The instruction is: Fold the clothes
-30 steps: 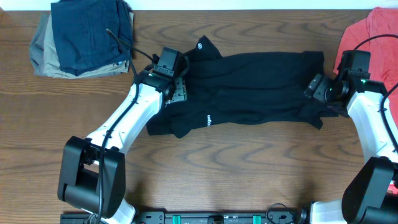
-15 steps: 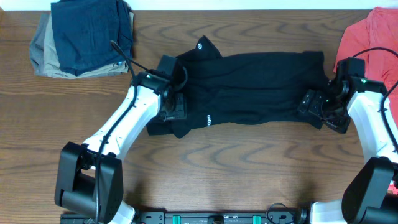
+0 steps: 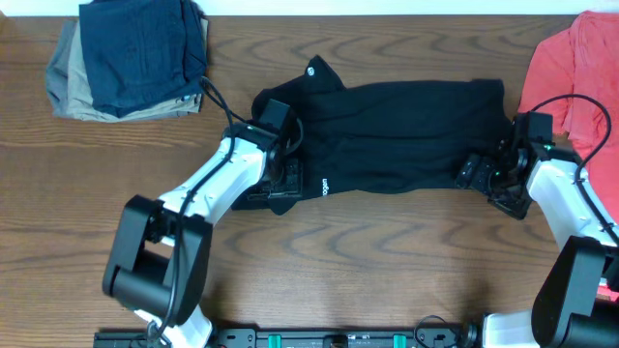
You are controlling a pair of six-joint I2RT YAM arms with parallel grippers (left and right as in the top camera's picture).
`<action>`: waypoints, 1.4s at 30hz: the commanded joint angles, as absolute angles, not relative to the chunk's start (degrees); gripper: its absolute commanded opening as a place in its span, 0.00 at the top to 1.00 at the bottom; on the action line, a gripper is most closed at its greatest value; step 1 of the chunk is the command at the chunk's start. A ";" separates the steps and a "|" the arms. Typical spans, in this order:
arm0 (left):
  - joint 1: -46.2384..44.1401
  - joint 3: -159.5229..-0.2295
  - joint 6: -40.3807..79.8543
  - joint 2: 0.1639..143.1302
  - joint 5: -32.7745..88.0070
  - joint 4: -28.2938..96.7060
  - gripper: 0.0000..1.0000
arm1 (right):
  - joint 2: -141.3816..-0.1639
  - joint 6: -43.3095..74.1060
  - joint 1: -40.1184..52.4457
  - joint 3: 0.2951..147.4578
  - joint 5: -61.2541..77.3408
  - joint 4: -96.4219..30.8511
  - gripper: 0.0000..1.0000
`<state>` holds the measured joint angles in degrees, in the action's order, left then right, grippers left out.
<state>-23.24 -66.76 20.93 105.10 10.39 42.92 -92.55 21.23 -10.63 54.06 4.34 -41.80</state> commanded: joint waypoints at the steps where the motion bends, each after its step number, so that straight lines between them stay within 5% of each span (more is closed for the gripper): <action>1: -23.07 -66.04 20.23 107.90 9.72 43.48 0.36 | -92.27 20.93 -9.67 51.77 4.51 -39.33 0.03; 5: -22.90 -65.95 20.27 109.78 7.57 44.75 0.44 | -92.27 20.95 -9.69 49.50 0.89 -35.66 0.04; 9: -22.33 -65.95 20.32 110.17 5.39 46.02 0.75 | -92.27 20.88 -9.69 49.28 -1.83 -33.50 0.07; 10: -22.06 -65.95 20.29 110.17 4.93 46.30 0.86 | -92.27 20.91 -9.74 49.28 -1.85 -32.99 0.11; 12: -21.15 -65.95 20.27 110.17 4.82 47.13 0.94 | -92.27 20.93 -9.74 49.28 -1.91 -32.01 0.21; 17: -18.79 -65.95 20.23 110.15 4.82 50.19 0.94 | -92.27 20.93 -9.74 49.28 -1.91 -31.07 0.32; 35: -15.40 -65.95 20.47 109.40 -2.63 58.06 0.94 | -92.20 9.65 -9.67 49.50 11.29 -40.84 0.18; 42: -13.54 -65.95 20.49 109.40 -2.61 56.93 0.93 | -92.20 6.55 -7.20 49.43 11.97 -41.76 0.40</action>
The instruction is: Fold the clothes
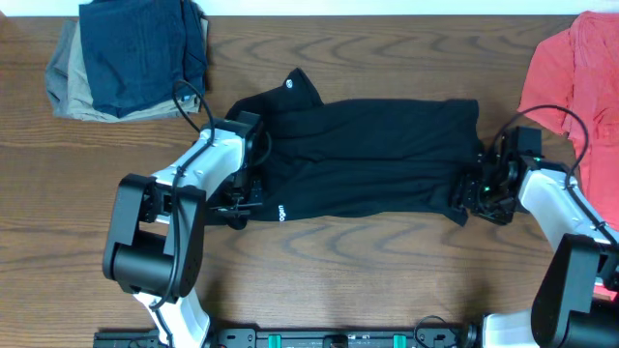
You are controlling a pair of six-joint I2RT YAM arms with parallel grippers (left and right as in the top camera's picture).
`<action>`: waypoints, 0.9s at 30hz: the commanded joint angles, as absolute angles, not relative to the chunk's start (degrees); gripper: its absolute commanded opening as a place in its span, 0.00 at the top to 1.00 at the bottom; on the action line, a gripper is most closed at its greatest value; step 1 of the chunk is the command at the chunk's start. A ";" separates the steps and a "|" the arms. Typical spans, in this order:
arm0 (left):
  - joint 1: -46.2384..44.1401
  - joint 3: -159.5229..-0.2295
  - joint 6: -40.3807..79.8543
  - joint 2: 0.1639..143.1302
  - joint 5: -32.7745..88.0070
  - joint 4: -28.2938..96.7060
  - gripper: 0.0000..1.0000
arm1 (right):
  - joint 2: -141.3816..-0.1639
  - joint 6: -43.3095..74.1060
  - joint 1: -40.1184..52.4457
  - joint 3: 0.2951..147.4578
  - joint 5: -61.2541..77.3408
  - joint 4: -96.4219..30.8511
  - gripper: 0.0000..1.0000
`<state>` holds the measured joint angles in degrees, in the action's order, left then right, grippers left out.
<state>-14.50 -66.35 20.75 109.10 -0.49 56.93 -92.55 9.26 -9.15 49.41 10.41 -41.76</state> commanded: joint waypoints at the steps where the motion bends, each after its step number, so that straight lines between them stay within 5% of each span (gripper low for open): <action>1: -13.32 -65.95 20.47 109.40 -2.61 56.86 0.93 | -92.20 6.57 -6.33 49.43 11.51 -41.65 0.39; 18: -12.93 -65.95 20.45 109.40 -2.59 56.10 0.94 | -92.23 10.68 1.80 49.39 5.21 -39.42 0.37; 27: -12.93 -65.95 20.47 109.40 -2.59 56.07 0.93 | -92.23 10.70 1.87 49.36 5.34 -37.58 0.67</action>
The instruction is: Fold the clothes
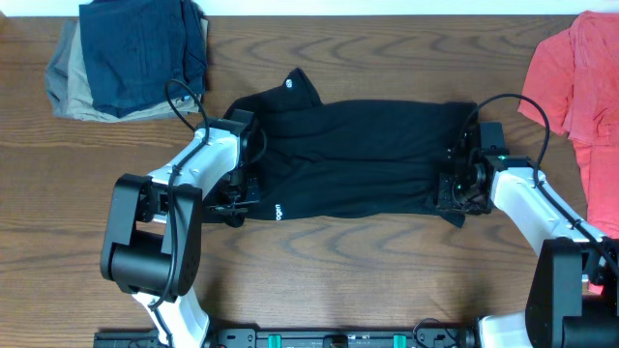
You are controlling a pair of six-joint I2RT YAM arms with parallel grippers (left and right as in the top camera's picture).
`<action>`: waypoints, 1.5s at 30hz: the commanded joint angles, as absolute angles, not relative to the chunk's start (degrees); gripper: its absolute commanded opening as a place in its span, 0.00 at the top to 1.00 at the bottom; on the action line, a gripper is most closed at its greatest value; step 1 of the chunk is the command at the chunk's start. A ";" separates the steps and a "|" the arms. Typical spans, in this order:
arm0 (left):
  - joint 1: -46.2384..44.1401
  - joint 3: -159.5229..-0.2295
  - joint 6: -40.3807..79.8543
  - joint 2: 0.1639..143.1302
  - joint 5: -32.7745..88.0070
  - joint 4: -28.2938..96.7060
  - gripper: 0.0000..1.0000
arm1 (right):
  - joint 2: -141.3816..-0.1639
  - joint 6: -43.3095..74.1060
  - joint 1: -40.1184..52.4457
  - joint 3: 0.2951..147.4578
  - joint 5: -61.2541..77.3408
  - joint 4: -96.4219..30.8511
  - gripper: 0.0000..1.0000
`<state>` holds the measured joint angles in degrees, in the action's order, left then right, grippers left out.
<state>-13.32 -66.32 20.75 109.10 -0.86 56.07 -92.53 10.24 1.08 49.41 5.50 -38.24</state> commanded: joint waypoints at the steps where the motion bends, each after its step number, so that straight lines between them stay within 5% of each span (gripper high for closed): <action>1: -12.93 -65.95 20.45 109.40 -2.59 56.07 0.93 | -92.23 10.70 1.76 49.39 5.26 -37.23 0.75; 5: -12.93 -65.95 20.47 109.40 -2.59 56.10 0.93 | -92.23 12.08 1.23 49.39 2.68 -36.56 0.99; 45: -12.93 -65.95 20.47 109.40 -2.61 55.20 0.93 | -92.27 18.76 -4.86 57.63 -8.69 -36.27 0.98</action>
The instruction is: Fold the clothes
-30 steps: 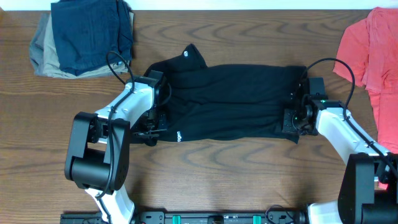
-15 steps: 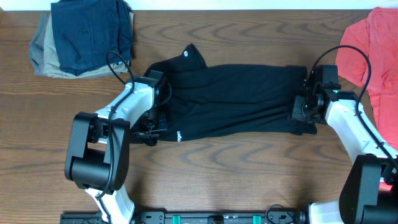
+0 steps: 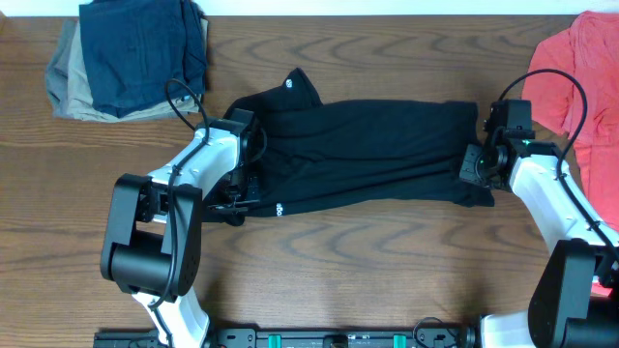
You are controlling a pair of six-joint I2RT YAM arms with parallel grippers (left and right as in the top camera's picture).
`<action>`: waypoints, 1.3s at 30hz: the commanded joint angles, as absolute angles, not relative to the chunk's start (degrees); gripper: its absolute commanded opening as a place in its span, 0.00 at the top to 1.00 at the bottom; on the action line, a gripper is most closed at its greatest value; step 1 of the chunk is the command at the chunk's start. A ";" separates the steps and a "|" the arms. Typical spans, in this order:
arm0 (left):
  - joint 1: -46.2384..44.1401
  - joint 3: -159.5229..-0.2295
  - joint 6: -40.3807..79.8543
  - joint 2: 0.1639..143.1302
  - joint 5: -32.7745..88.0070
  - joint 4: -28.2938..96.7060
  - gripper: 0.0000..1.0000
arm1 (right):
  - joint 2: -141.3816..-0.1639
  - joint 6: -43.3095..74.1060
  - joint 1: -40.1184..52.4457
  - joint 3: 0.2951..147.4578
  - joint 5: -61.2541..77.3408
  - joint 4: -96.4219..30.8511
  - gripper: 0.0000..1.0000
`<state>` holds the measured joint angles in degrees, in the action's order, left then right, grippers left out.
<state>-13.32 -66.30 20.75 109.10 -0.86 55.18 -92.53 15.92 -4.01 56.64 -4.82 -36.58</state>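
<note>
A black garment [image 3: 368, 145] lies spread lengthwise across the middle of the wooden table [image 3: 368, 271]. One corner with a small white logo [image 3: 291, 83] points to the back left. My left gripper [image 3: 242, 200] sits at the garment's front left corner and looks shut on the cloth by a white label [image 3: 278, 208]. At the right end, my right gripper [image 3: 474, 172] is shut on the edge. The cloth runs fairly taut between the two. Both sets of fingers are dark against the black fabric and hard to make out.
A folded stack, navy garment [image 3: 140, 48] on top of a khaki one [image 3: 73, 92], sits at the back left corner. A coral-red garment [image 3: 580, 68] lies crumpled at the back right, close behind my right arm.
My right gripper has moved to the right and slightly back, and the garment's right edge has gone with it. The front hem is straighter. The left gripper has stayed put.
The black garment lay further right, with a gripper at each end. Then both grippers and the cloth stood further left. Then the right gripper was further in, leaving the right end slack. Now it is back out to the right and the cloth is flatter.
</note>
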 commanded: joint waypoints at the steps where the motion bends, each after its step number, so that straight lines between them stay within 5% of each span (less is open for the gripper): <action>1: -12.93 -65.95 20.47 109.40 -2.61 55.20 0.93 | -92.27 19.33 -4.86 57.54 -9.28 -36.07 0.98; 9: -12.93 -66.83 20.45 108.71 -2.63 56.27 0.94 | -92.27 19.40 -4.86 57.30 -9.69 -35.55 0.83; 13: -12.93 -68.60 20.43 106.00 -2.63 58.57 0.94 | -92.25 18.15 -4.97 57.91 -9.65 -37.10 0.53; 18: -12.93 -69.58 20.45 99.83 -2.22 59.83 0.93 | -92.25 17.69 -5.06 61.17 -5.08 -43.64 0.51; 25: -13.58 -69.56 20.49 95.46 5.98 58.35 0.93 | -92.27 7.25 -2.90 61.60 22.65 -46.81 0.59; 30: -15.57 -68.60 21.26 95.53 4.05 57.84 0.93 | -92.27 9.10 1.93 60.71 18.26 -46.54 0.57; 36: -15.66 -68.47 22.65 95.53 -3.38 62.17 0.59 | -92.27 12.19 5.30 59.77 13.50 -46.94 0.29; 39: -15.66 -68.47 22.65 95.53 -6.76 64.53 0.27 | -92.27 12.19 5.72 59.61 13.52 -46.96 0.17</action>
